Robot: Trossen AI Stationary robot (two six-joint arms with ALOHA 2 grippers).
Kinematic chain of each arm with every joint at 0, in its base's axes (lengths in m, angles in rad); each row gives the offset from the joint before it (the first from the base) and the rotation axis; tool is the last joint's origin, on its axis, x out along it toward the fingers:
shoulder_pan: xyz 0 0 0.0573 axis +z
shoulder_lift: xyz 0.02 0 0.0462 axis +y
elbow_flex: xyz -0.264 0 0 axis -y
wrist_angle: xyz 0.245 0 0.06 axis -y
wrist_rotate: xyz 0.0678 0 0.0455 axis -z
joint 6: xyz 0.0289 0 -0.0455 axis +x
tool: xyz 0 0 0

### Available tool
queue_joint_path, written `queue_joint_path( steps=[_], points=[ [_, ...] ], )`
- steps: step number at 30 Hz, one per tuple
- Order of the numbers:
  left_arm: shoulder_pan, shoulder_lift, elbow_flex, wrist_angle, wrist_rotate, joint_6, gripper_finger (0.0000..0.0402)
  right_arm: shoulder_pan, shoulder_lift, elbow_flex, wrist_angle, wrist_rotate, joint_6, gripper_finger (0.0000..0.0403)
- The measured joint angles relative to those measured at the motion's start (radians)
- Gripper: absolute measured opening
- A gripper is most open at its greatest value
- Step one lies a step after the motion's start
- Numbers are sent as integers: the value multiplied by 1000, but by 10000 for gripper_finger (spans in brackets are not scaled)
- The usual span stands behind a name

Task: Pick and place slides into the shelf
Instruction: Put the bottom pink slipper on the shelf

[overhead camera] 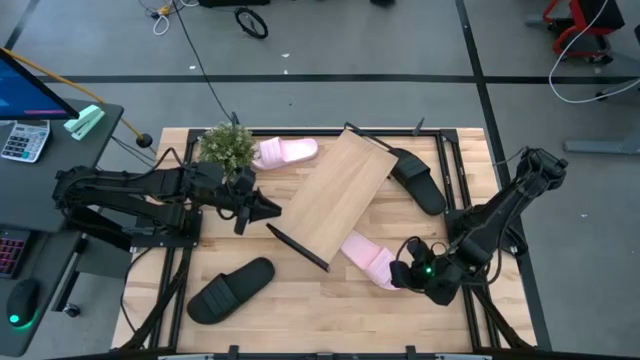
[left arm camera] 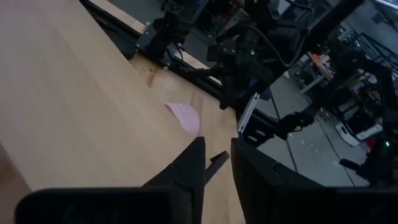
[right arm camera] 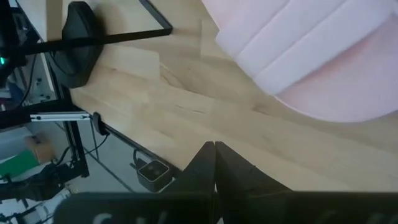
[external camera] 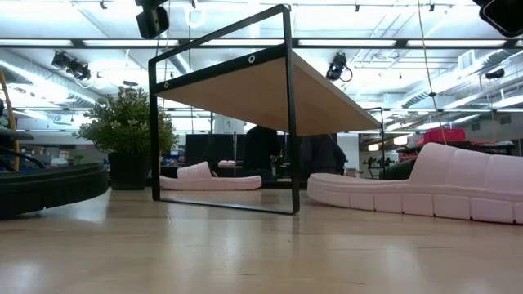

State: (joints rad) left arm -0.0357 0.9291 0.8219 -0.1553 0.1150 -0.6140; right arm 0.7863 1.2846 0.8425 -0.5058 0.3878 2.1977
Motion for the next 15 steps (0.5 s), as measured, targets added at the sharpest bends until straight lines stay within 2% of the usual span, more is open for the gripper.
queue_joint_path(
  steps=[6, 12, 15],
  points=[
    [0, 0, 0, 0, 38, 7, 87, -6, -3, 0, -7, -7, -63, 14],
    [0, 0, 0, 0, 39, 15, 81, -4, 11, 0, -82, -140, -15, 19],
    [0, 0, 0, 0, 38, 25, 82, -4, 19, 0, -110, -155, -62, 29]
  ],
)
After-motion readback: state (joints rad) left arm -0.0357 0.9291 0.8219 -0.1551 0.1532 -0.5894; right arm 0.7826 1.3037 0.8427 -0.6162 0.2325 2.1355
